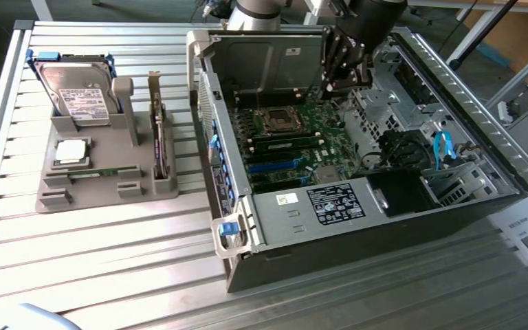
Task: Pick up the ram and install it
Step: 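Press down the ram until it locks into place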
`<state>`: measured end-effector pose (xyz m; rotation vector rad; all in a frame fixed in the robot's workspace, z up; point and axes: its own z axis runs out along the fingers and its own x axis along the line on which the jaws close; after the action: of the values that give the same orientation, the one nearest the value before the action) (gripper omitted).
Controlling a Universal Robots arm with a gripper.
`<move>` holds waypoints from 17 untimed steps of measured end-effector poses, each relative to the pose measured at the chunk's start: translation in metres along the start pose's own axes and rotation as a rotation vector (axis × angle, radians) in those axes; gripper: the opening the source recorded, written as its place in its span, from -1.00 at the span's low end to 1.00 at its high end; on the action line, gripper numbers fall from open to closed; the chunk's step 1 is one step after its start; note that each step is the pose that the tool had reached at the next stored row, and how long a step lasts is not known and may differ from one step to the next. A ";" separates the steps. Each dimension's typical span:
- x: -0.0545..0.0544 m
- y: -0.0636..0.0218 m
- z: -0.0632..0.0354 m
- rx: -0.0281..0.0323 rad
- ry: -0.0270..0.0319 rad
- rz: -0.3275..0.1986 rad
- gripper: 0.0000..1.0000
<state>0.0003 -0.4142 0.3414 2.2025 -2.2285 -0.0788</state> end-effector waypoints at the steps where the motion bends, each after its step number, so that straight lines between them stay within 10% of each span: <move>1: 0.000 -0.0017 -0.0001 0.0000 0.0000 0.000 -0.80; 17: 0.000 -0.0288 -0.0011 0.0000 -0.0001 0.000 -0.80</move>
<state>0.0291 -0.4142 0.3414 2.2026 -2.2285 -0.0789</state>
